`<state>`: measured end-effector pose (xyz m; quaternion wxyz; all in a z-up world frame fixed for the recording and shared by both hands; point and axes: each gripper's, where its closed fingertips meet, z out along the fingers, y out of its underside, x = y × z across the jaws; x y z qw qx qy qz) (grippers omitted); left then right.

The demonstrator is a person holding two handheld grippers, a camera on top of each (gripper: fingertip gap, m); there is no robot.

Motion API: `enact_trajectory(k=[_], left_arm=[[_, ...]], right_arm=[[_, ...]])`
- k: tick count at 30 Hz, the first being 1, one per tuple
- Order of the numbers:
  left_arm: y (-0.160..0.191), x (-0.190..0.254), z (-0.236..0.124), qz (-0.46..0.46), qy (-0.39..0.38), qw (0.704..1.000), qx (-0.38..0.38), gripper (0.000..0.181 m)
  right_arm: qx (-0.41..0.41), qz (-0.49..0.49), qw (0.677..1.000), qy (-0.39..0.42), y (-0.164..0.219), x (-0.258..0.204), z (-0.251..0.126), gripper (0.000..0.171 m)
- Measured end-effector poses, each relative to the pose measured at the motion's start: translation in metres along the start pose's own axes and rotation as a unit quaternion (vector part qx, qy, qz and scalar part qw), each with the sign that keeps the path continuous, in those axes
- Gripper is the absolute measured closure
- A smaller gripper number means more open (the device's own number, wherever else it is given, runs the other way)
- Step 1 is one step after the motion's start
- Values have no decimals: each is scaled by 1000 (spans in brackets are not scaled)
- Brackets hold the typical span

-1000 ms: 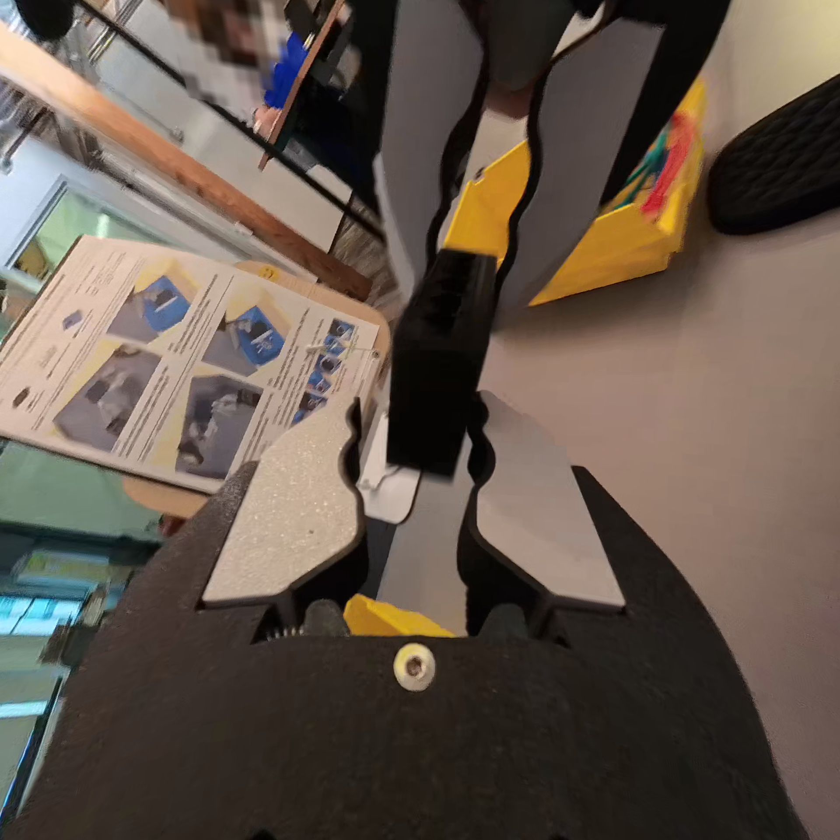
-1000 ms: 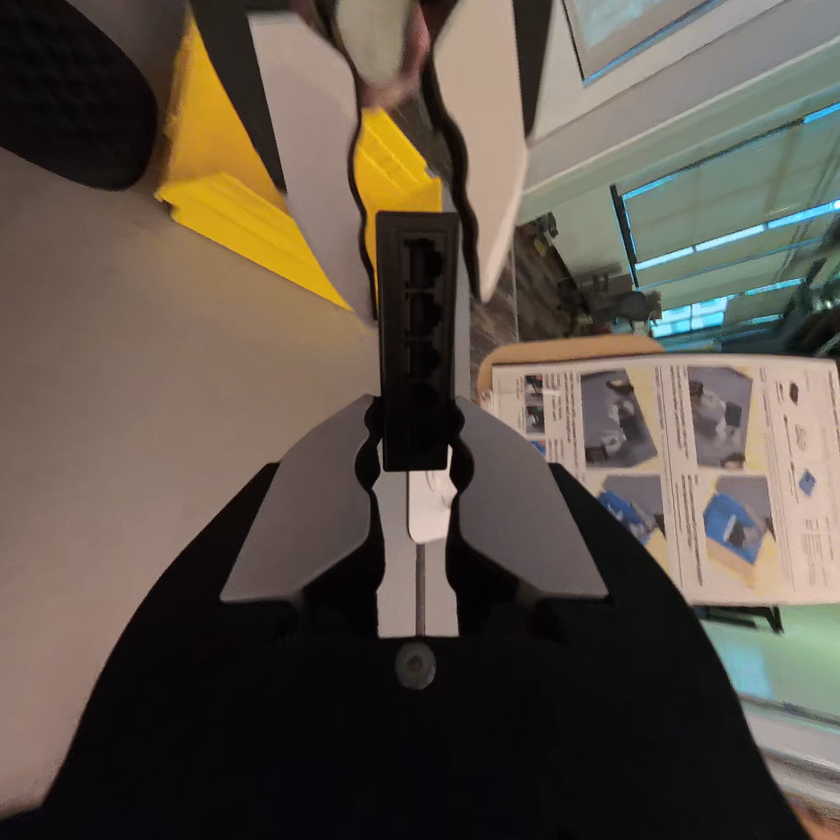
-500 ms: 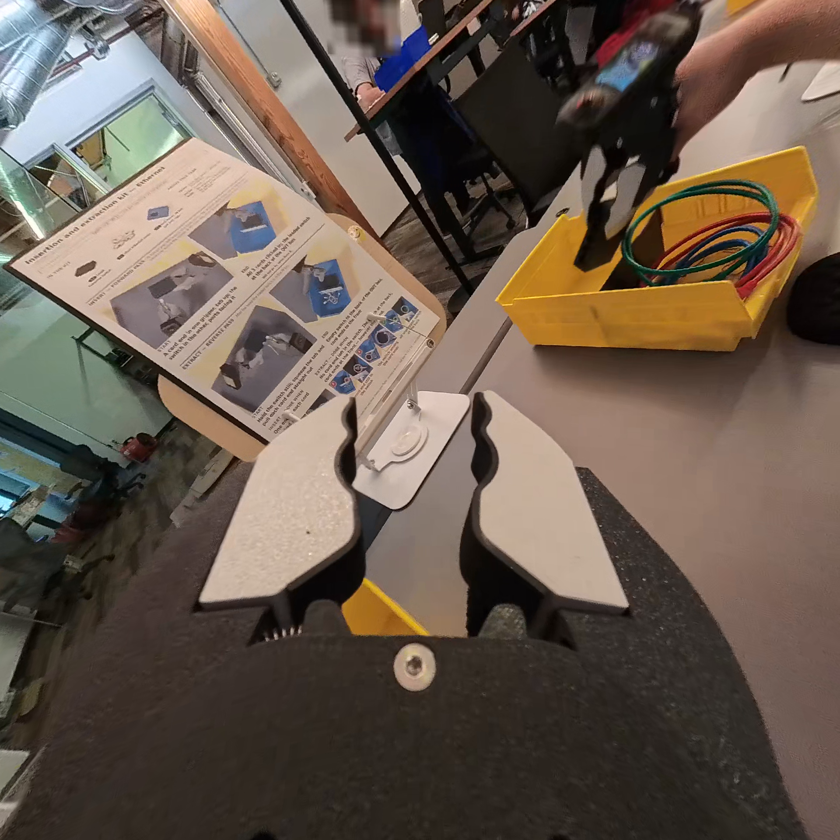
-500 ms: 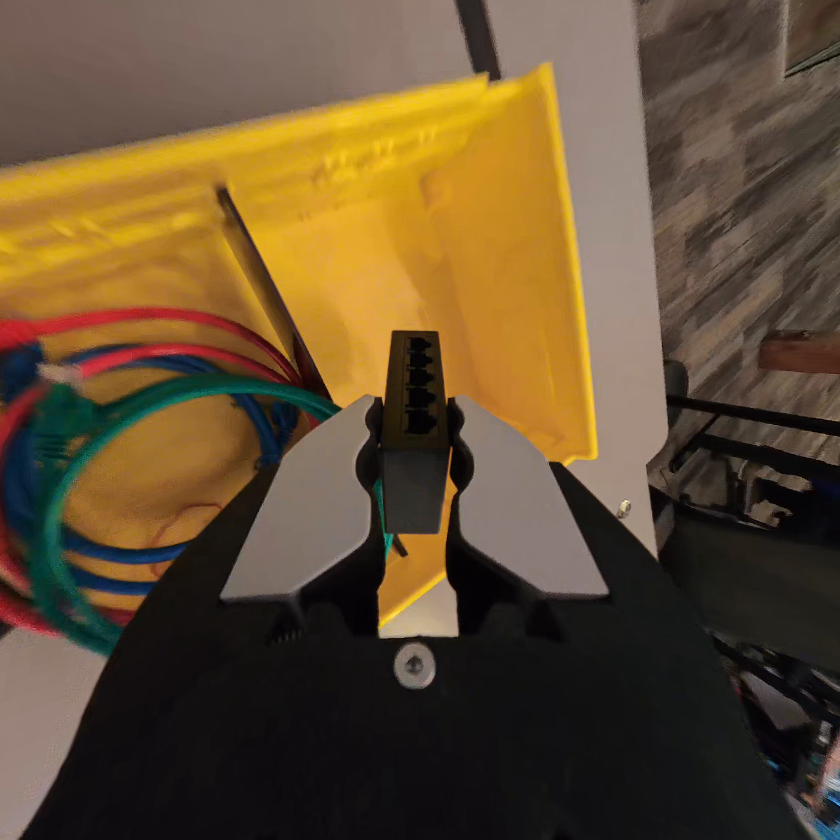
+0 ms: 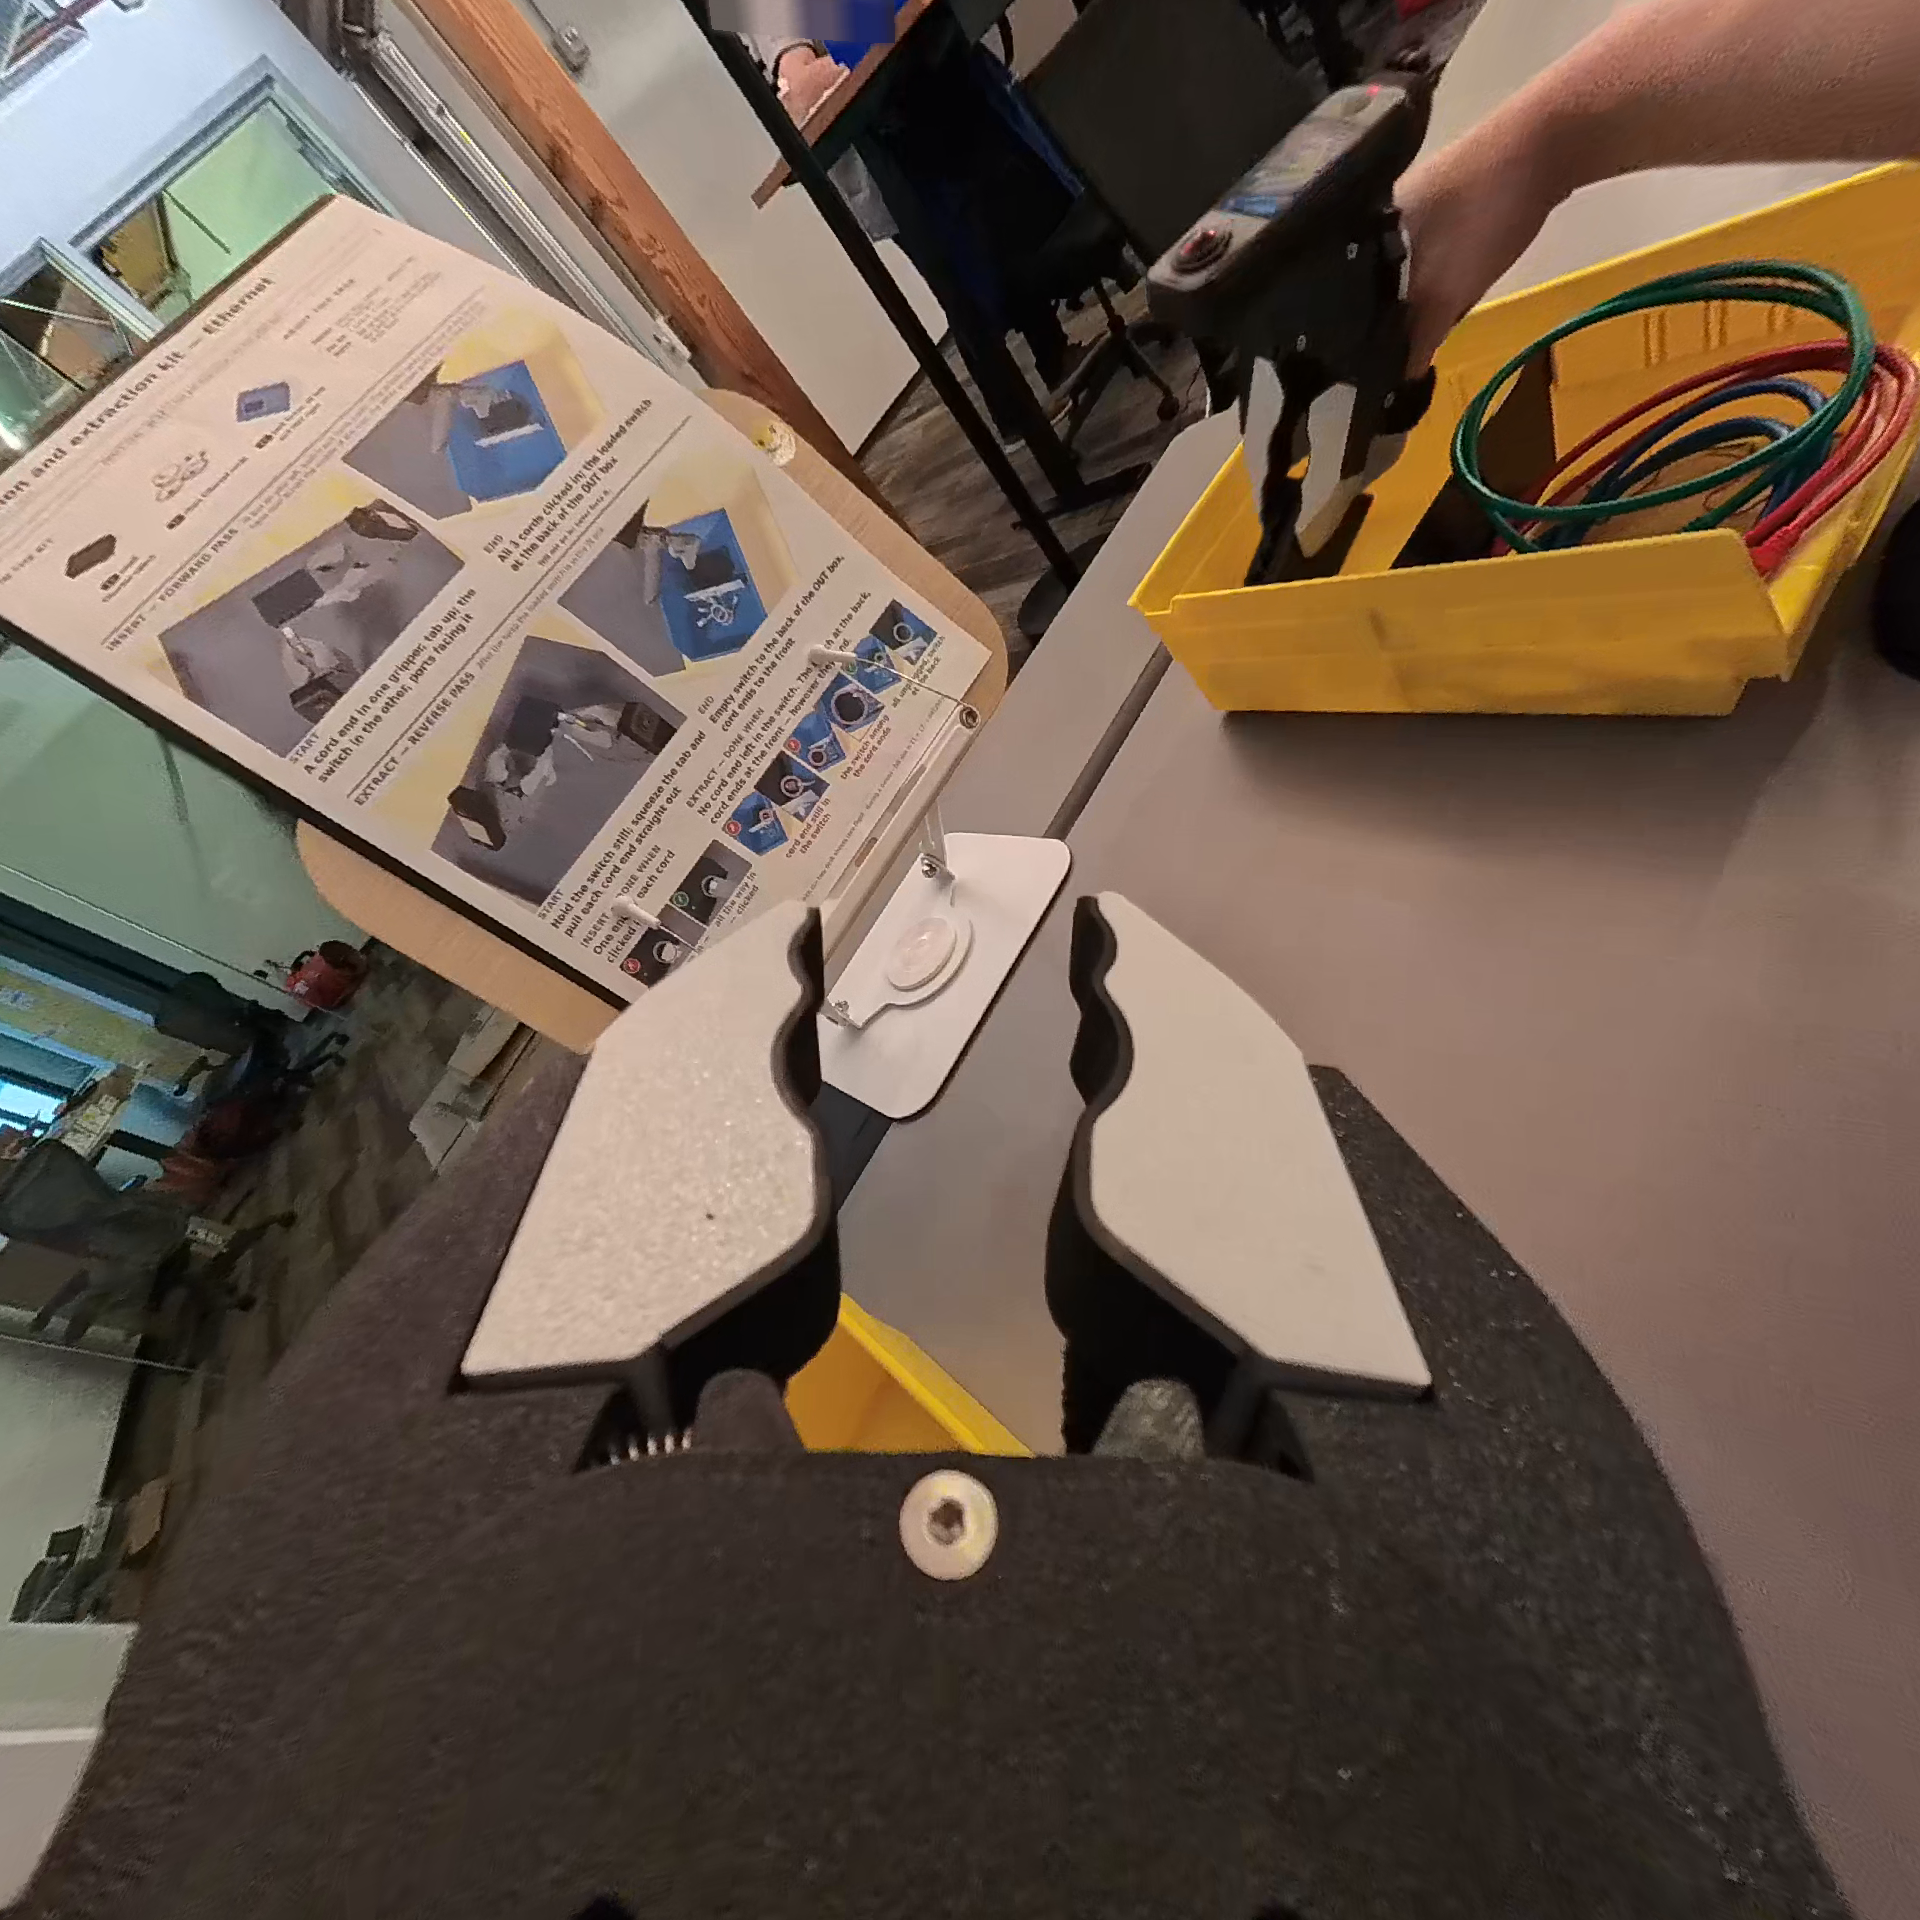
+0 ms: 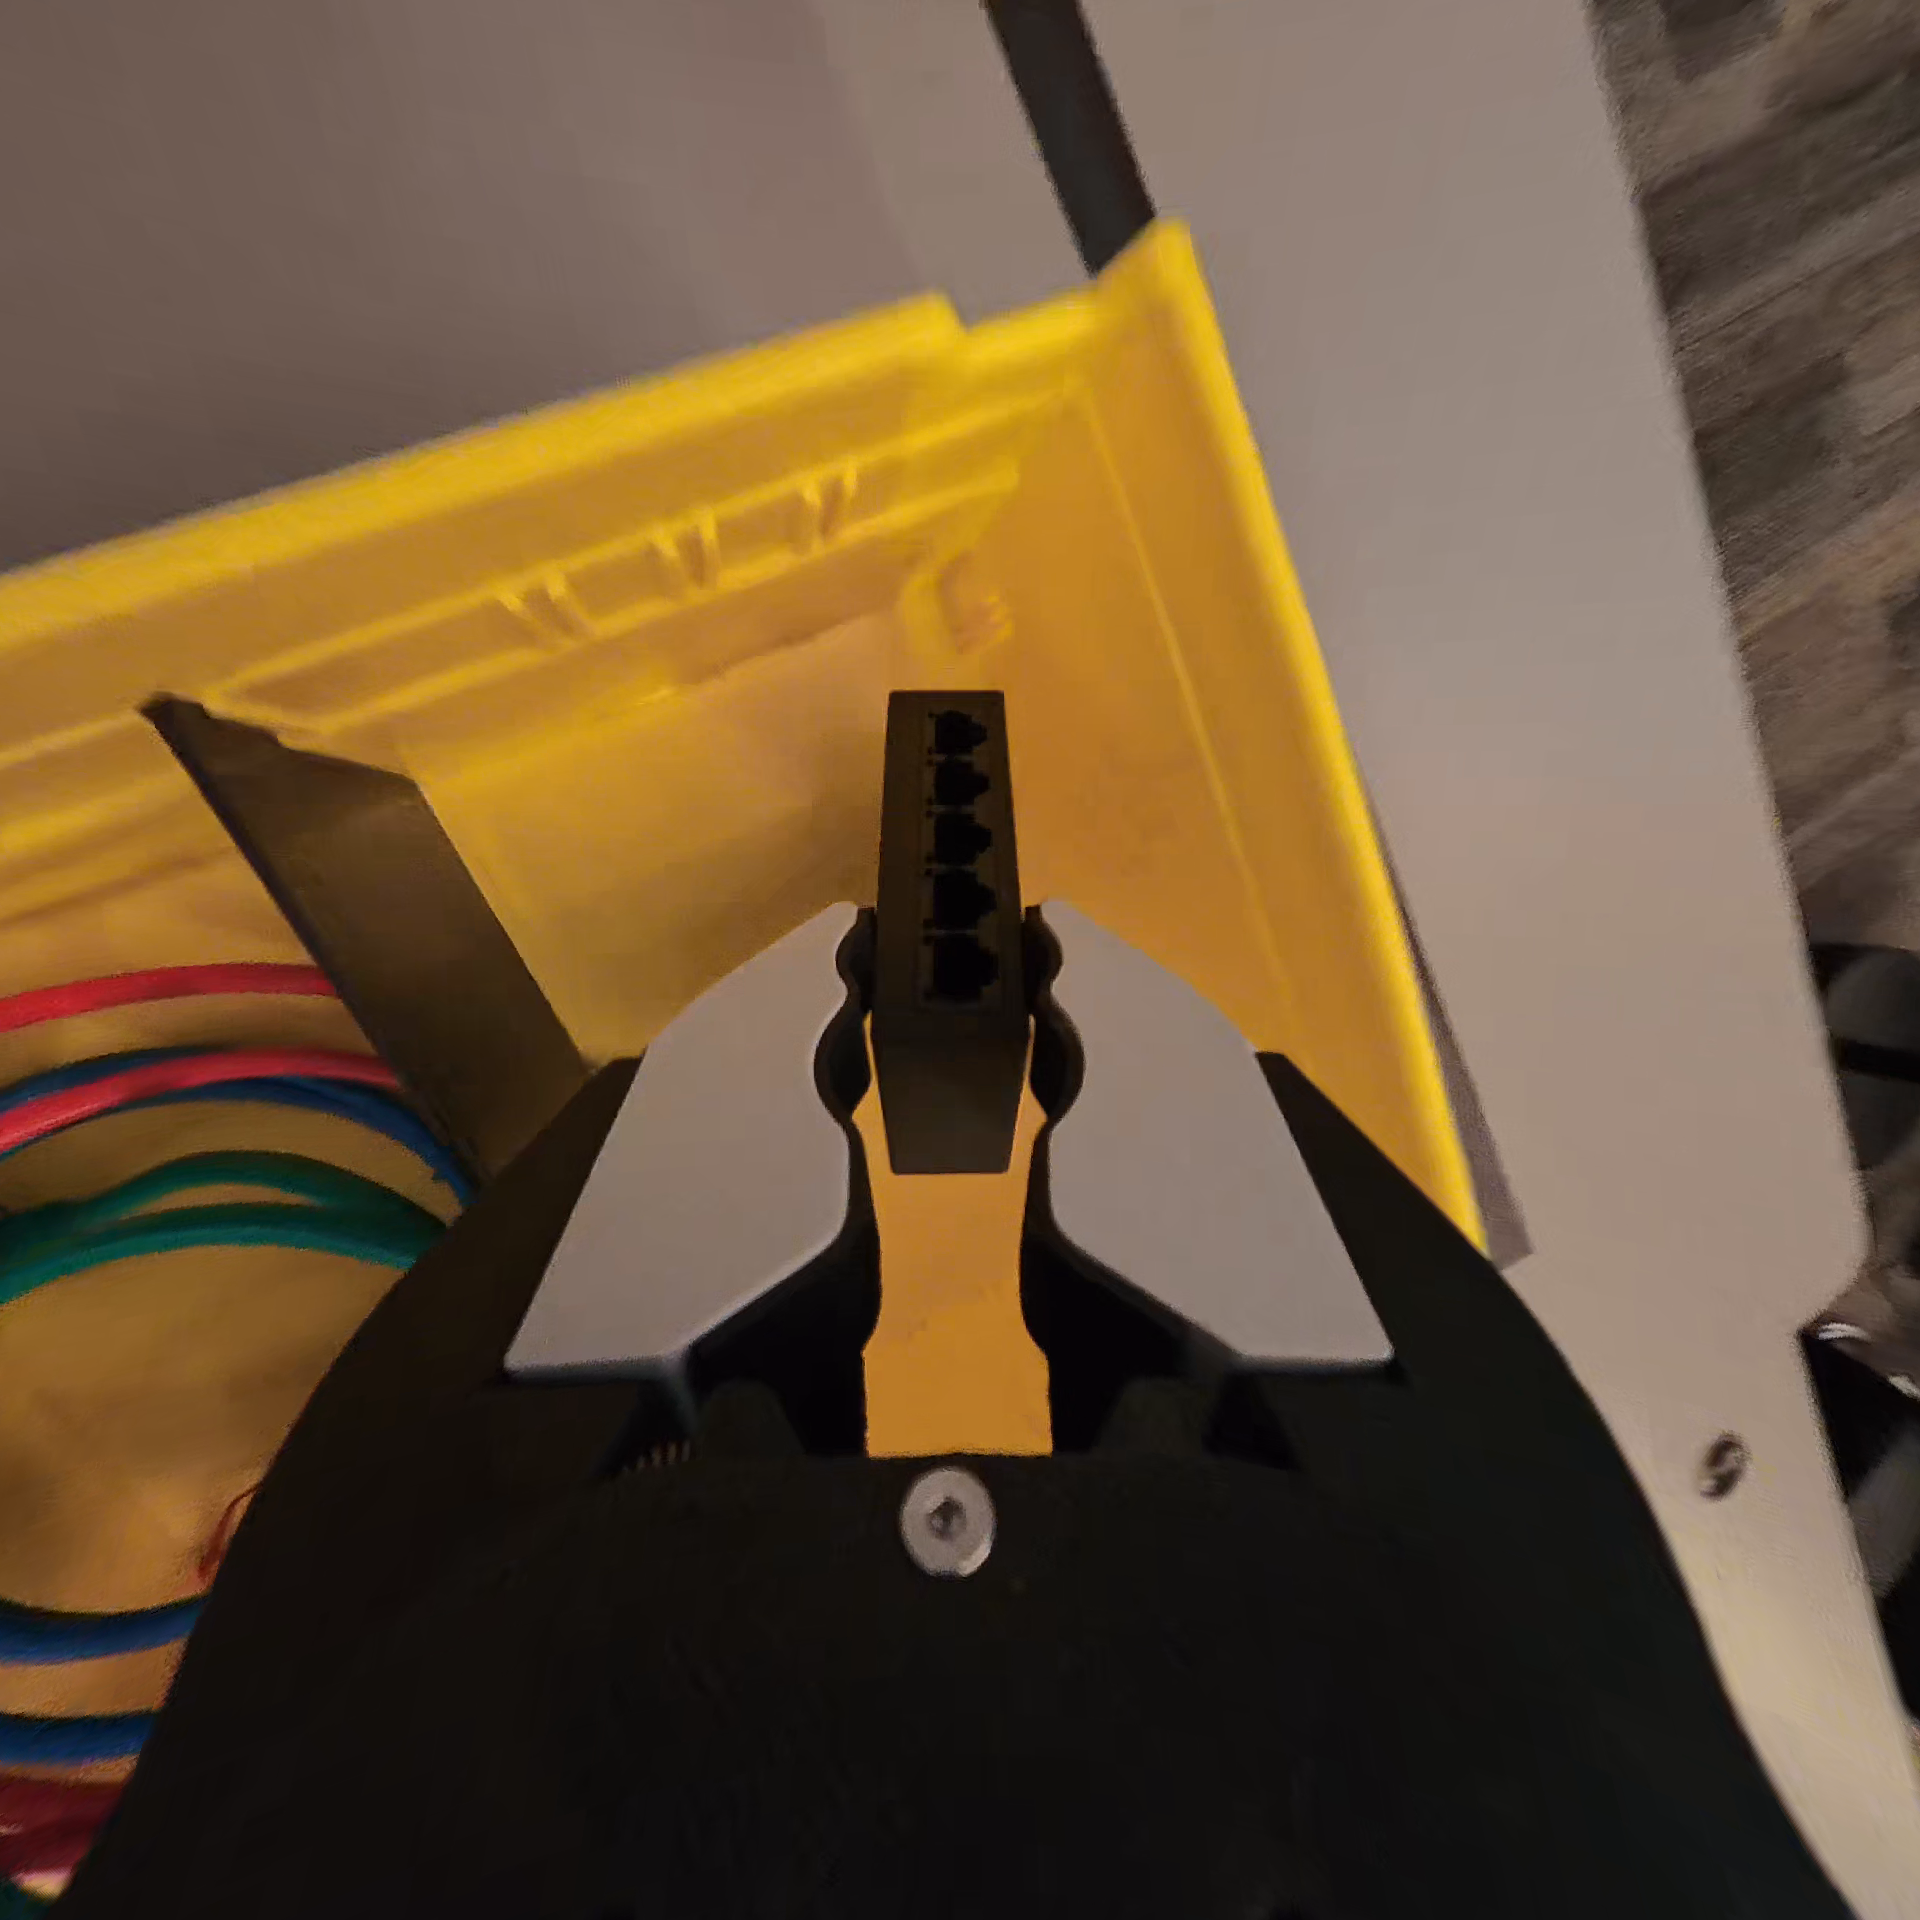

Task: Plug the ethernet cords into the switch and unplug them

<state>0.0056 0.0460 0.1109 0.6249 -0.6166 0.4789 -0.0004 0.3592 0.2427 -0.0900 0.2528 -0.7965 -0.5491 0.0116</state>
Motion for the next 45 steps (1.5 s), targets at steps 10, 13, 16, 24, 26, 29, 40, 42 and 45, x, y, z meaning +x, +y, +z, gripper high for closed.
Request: enact_trajectory(k=[10, 13, 16, 24, 26, 29, 40, 42, 45], left_arm=[[7, -16, -8, -14, -20, 1000, -10, 135], [14, -30, -21, -28, -38, 999, -25, 135], [29, -49, -33, -39, -74, 995, -59, 135], [103, -110, -50, -87, -260, 932, -237, 137], [124, -128, -62, -73, -325, 899, -286, 135], [141, -144, -72, -95, -374, 874, -296, 133], [152, -167, -100, -84, -434, 842, -309, 131], [153, -166, -101, -87, -430, 844, -309, 131], [159, -164, -101, -103, -411, 851, -310, 131]], right_arm=[[108, 55, 988, 92, 9, 18, -57, 142], [194, 141, 952, 192, -2, 31, -129, 136], [146, 203, 952, 177, 24, -3, -148, 136], [11, 362, 893, 269, 108, 3, -135, 136], [4, 412, 887, 206, 121, -10, -123, 136], [-58, 443, 887, 119, 144, -38, -105, 138], [-59, 516, 853, 51, 138, -43, -84, 158], [-61, 510, 857, 55, 137, -42, -82, 158], [-79, 512, 853, 56, 142, -42, -76, 160]])
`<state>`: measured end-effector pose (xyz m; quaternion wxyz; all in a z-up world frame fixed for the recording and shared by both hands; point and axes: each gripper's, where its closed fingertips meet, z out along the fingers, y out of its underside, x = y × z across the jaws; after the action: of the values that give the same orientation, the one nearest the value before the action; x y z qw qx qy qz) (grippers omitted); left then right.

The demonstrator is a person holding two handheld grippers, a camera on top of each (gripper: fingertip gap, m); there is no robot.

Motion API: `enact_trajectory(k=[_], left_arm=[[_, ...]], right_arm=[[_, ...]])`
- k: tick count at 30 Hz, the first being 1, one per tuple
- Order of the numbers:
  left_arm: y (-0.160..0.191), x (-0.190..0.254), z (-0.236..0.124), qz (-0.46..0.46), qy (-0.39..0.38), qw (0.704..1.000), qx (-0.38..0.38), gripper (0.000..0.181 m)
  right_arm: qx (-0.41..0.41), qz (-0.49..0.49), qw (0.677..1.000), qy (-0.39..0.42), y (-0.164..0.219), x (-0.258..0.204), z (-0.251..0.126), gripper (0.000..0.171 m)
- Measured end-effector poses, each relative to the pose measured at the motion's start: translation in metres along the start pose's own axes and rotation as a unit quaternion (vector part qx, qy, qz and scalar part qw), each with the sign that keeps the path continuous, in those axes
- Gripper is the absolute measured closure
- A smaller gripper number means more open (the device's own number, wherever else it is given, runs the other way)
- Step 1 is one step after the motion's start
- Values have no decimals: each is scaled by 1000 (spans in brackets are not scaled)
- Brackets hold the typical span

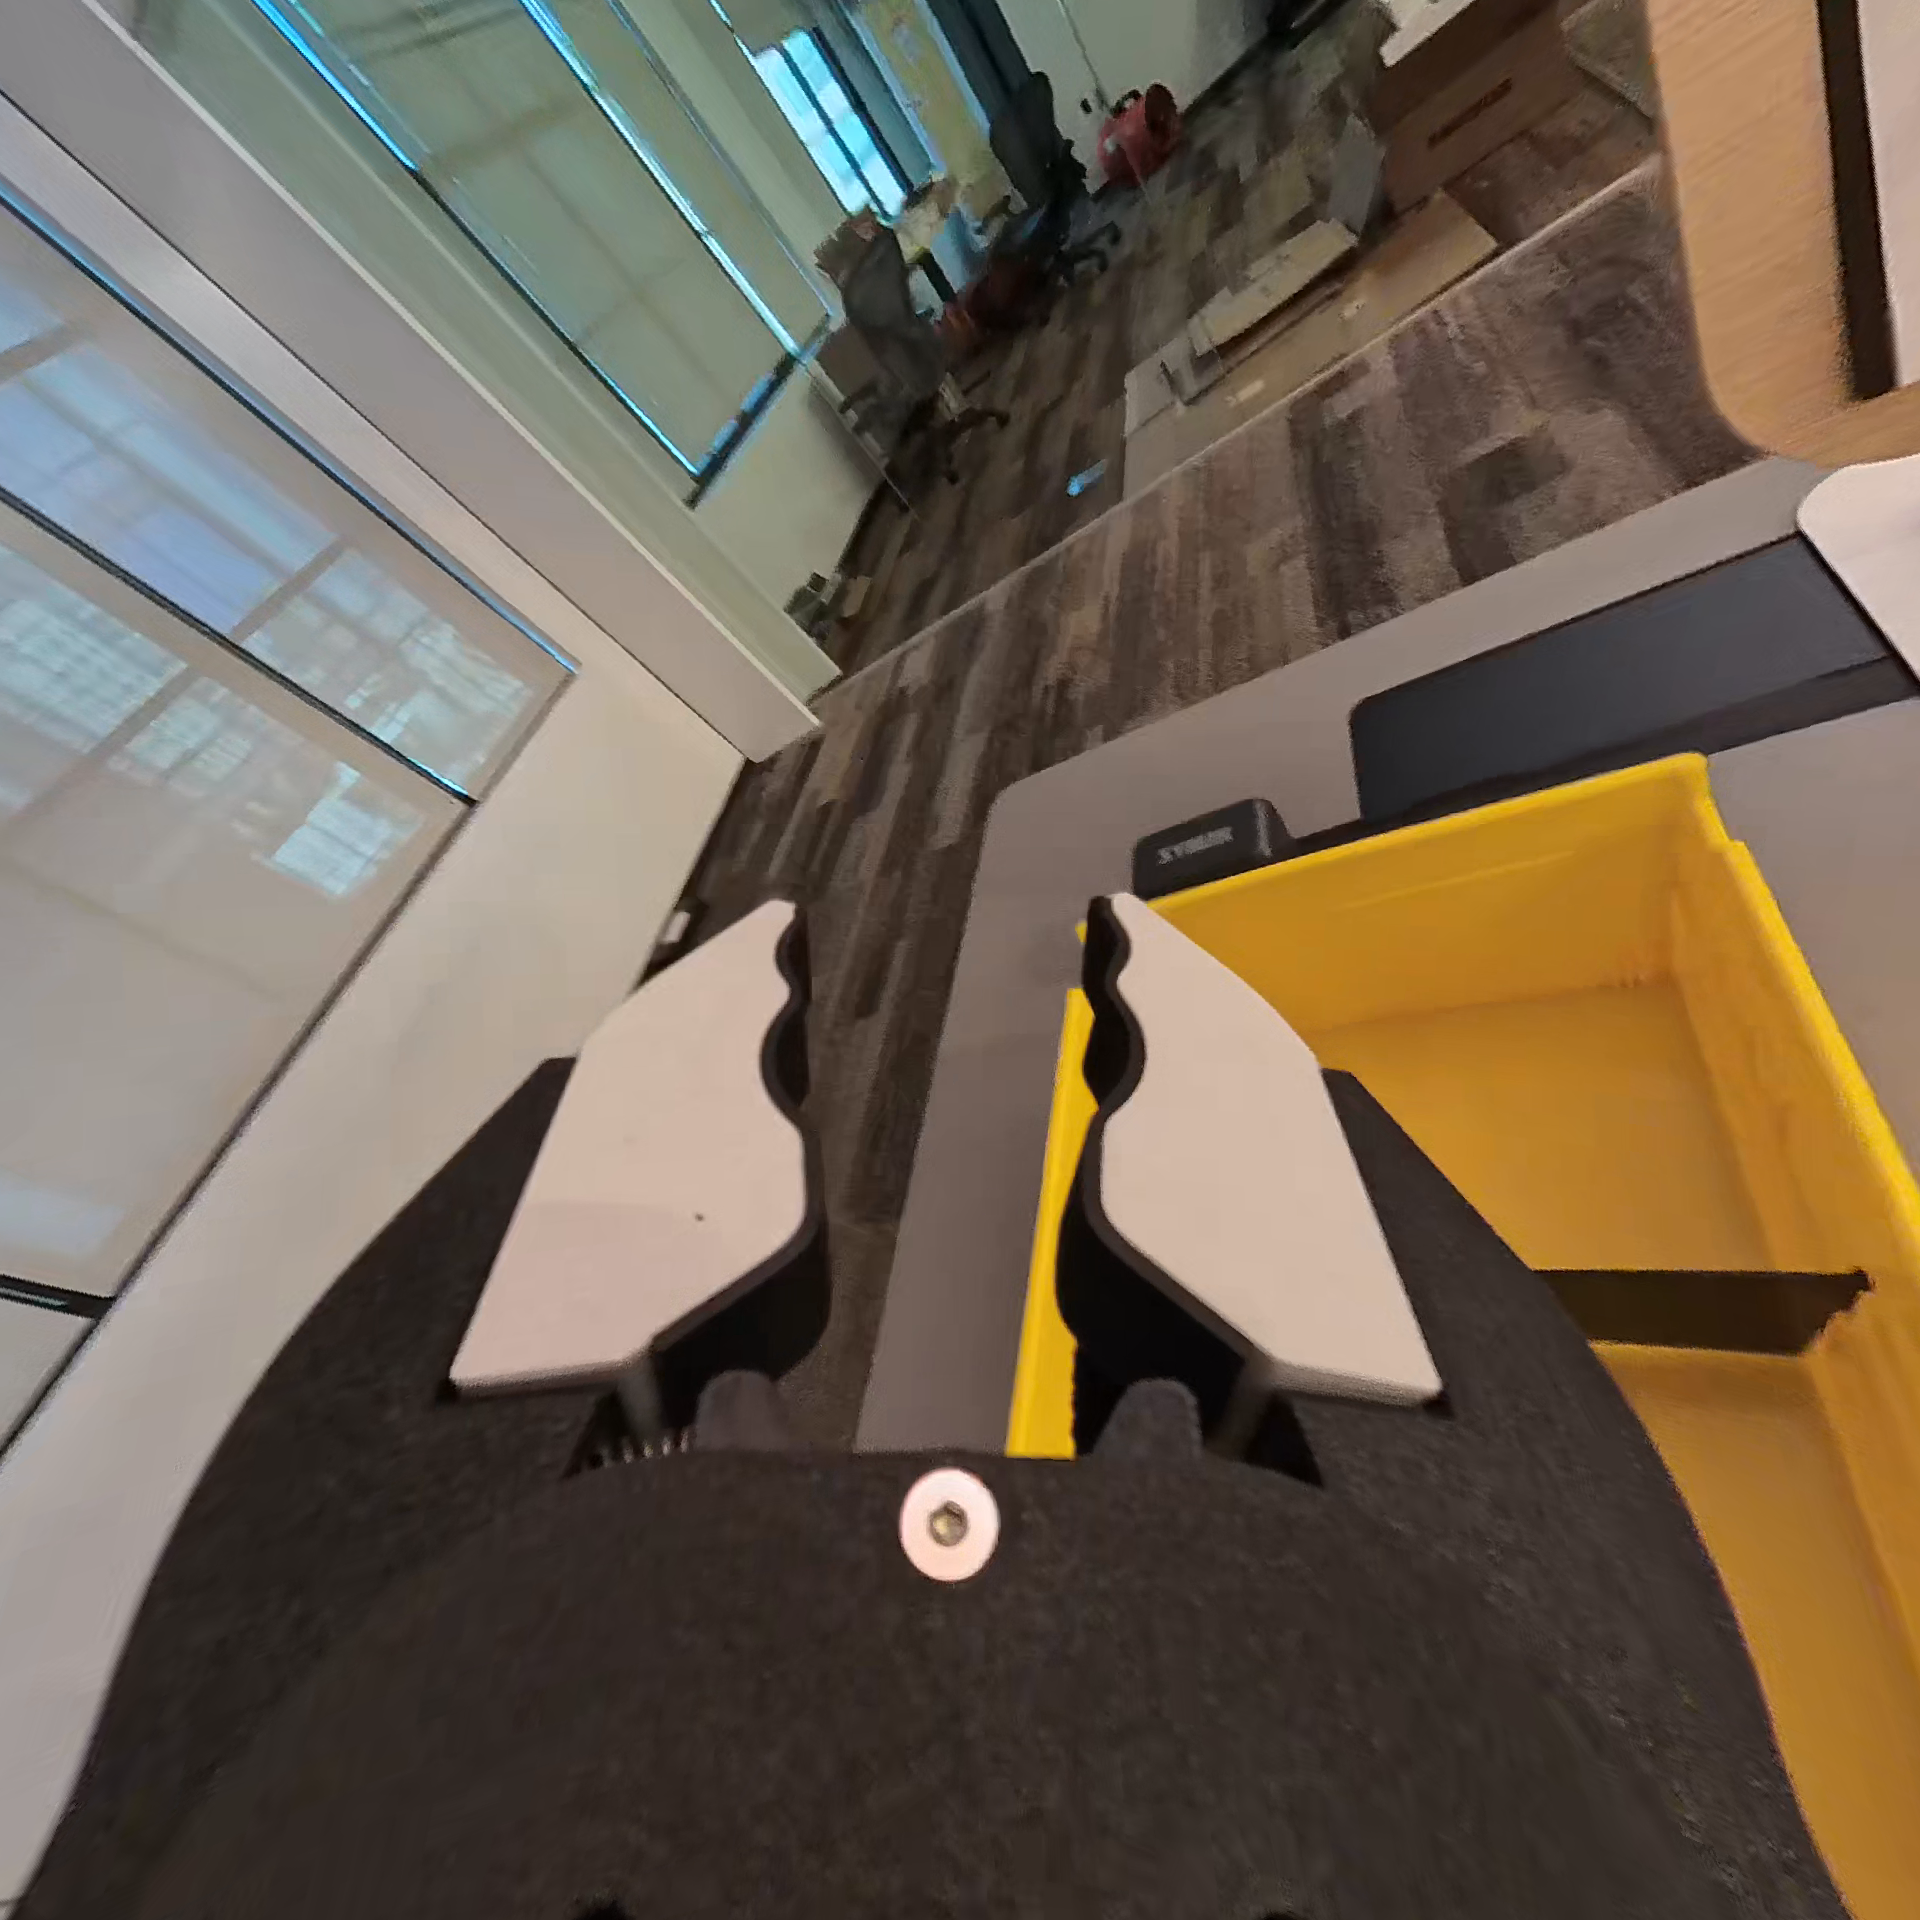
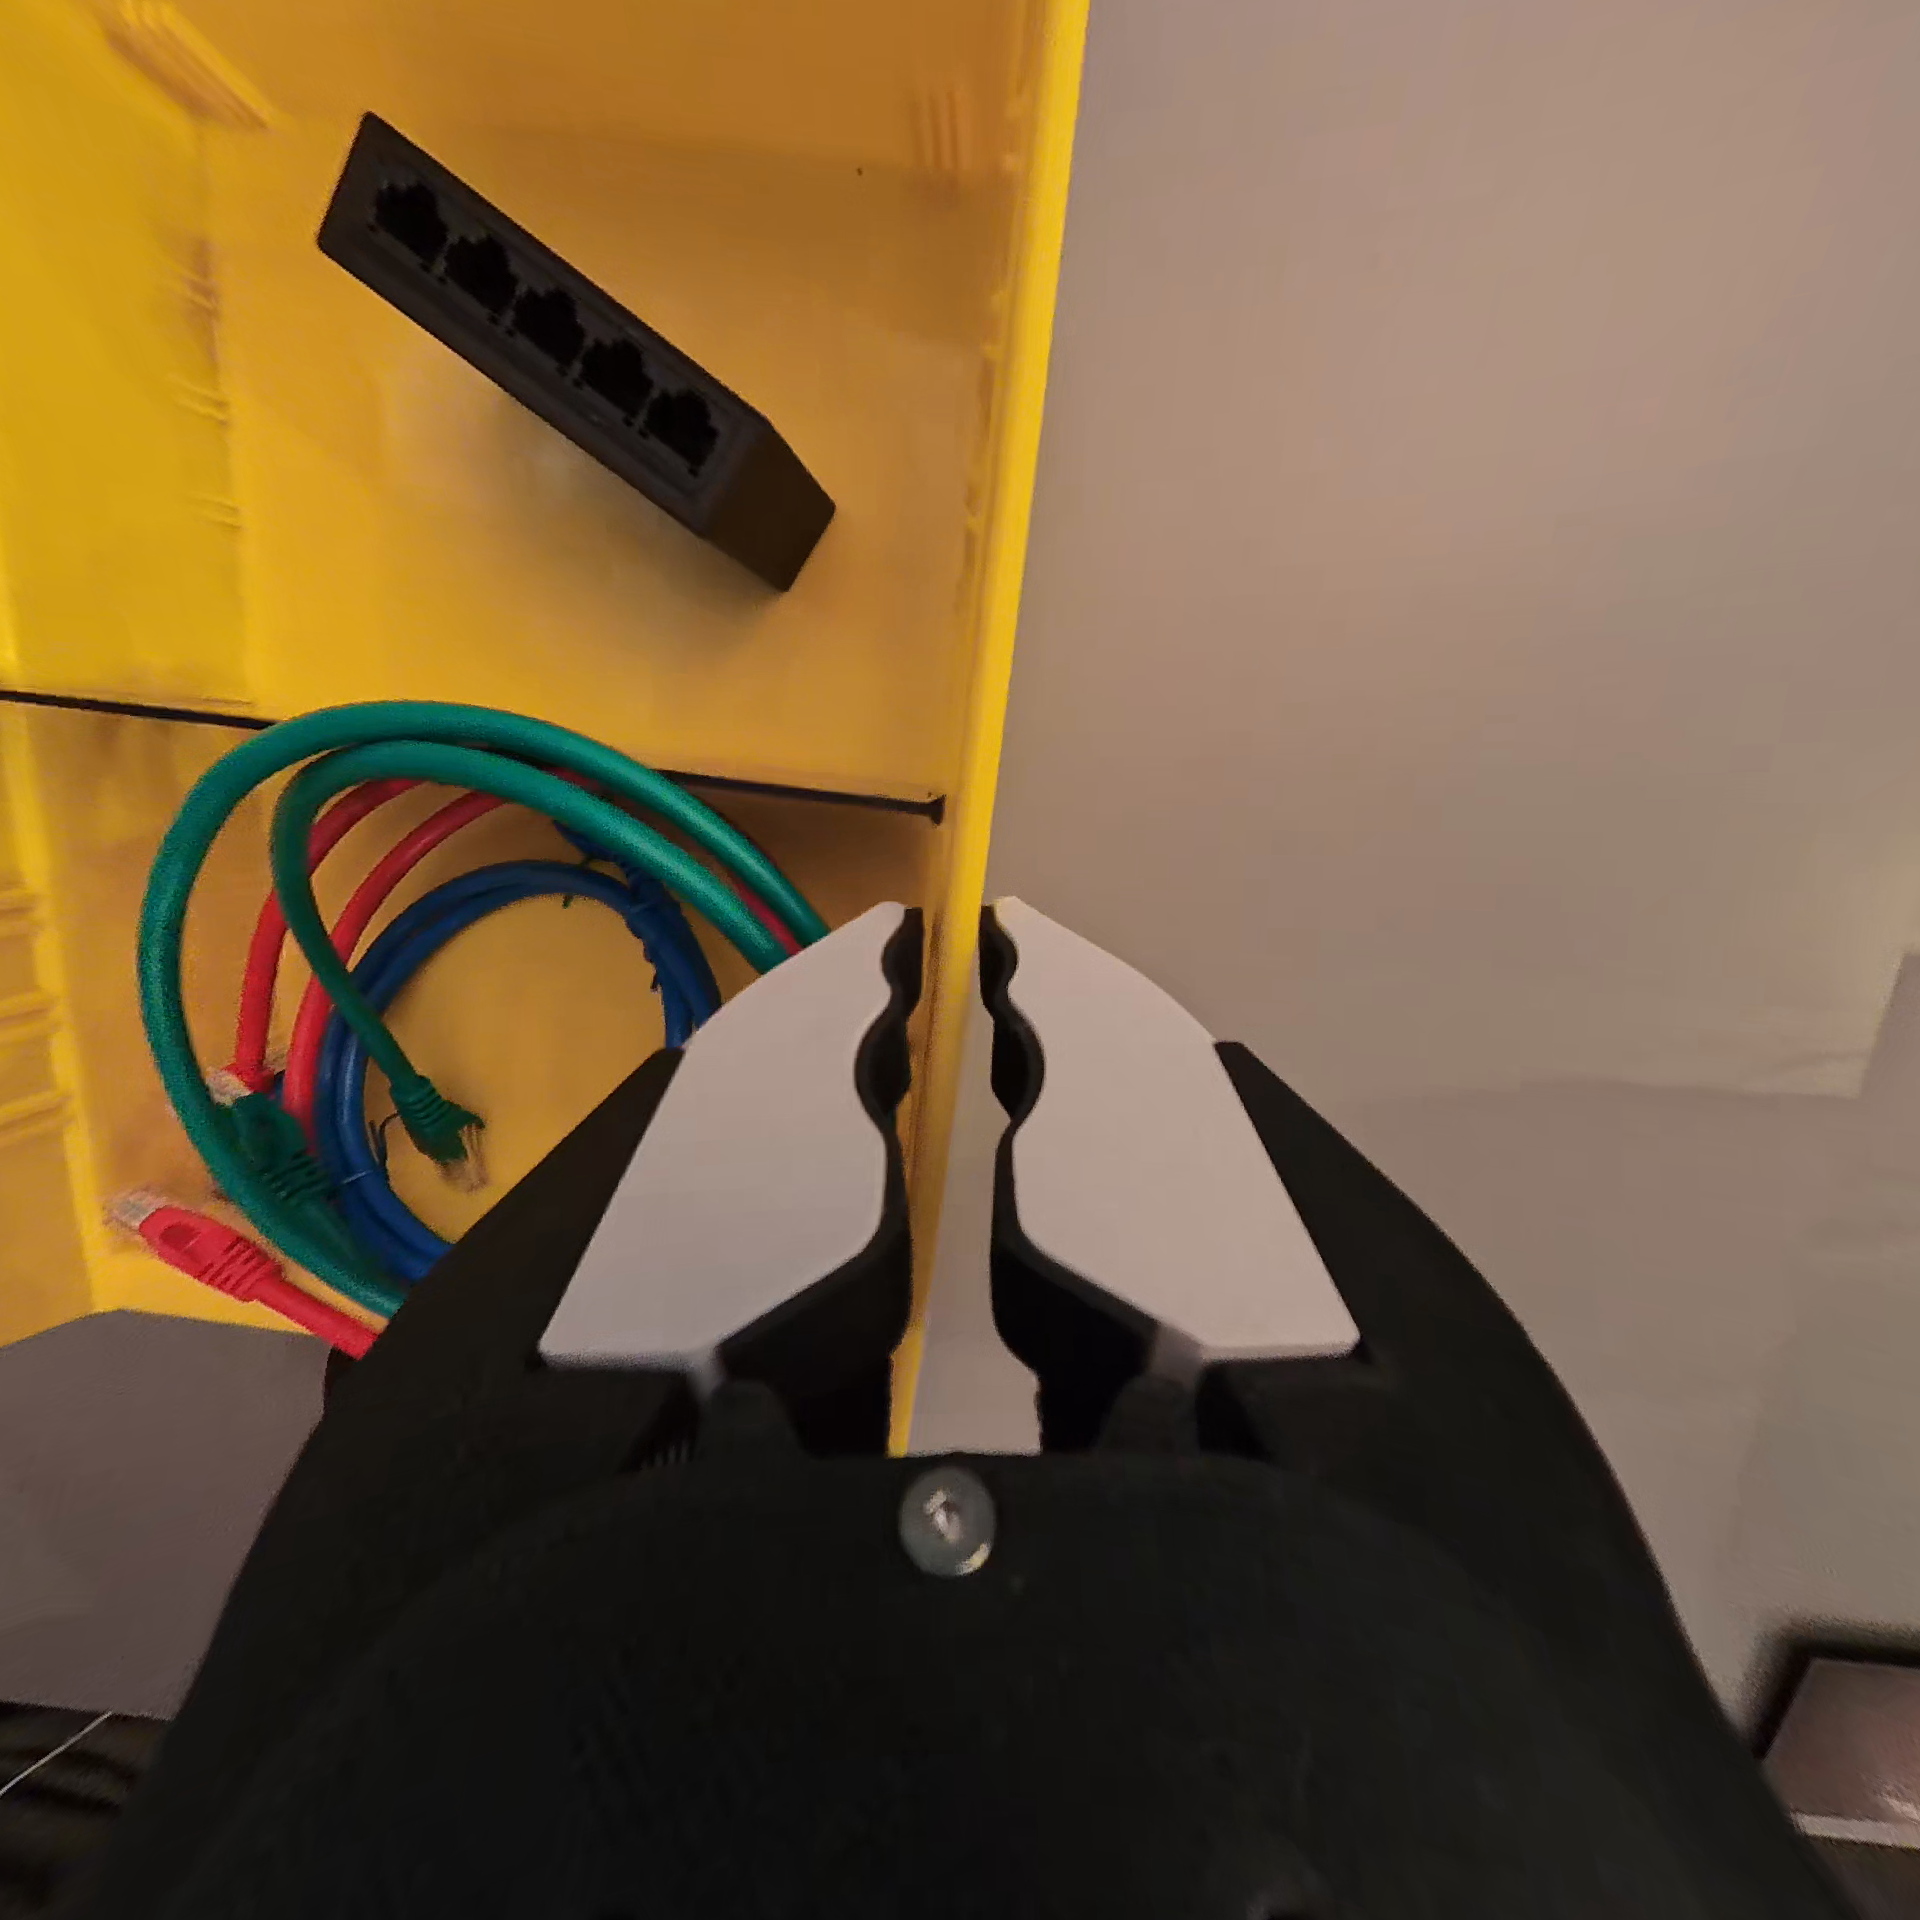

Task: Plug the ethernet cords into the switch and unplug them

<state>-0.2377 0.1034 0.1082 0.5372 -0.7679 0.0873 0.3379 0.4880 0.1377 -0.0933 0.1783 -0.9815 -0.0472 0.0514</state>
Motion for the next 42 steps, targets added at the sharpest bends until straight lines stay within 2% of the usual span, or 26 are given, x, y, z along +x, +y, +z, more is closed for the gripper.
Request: enact_trajectory(k=[3, 6, 12, 15, 18, 21, 28, 34, 36, 38, 40, 42], left_arm=[[25, 6, 7, -37, 74, 995, -51, 133], [61, 13, 11, -87, 165, 975, -122, 137], [127, 5, 21, -143, 205, 936, -247, 137], [142, -15, 35, -130, 134, 940, -286, 144], [124, -37, 38, -78, 39, 965, -245, 150], [110, -50, 33, -22, -27, 975, -221, 150], [106, -48, 31, 55, -70, 967, -238, 150], [104, -43, 31, 76, -65, 966, -239, 150], [107, -28, 35, 49, -5, 972, -228, 151], [118, 1, 34, -24, 122, 964, -235, 150], [129, 21, 25, -121, 243, 928, -255, 146], [134, 27, 18, -214, 317, 883, -272, 143]], right_arm=[[-12, 1, 1000, -2, 0, 0, 9, 162], [-16, 2, 1000, -11, 0, -2, 11, 166], [-23, 8, 1000, -12, 0, -2, 15, 166], [-37, -7, 999, 5, 1, -1, 19, 166], [-42, -12, 999, 14, 1, -1, 19, 166], [-43, -6, 999, 14, 1, -1, 19, 166], [-42, -4, 999, 20, 1, 0, 19, 165], [-42, -1, 999, 23, 1, -1, 20, 164], [-48, -4, 998, 26, 3, -1, 22, 163], [-56, -8, 998, 28, 5, -1, 24, 162], [-57, -9, 998, 26, 5, -1, 24, 162], [-57, -10, 998, 24, 5, -1, 24, 163]])
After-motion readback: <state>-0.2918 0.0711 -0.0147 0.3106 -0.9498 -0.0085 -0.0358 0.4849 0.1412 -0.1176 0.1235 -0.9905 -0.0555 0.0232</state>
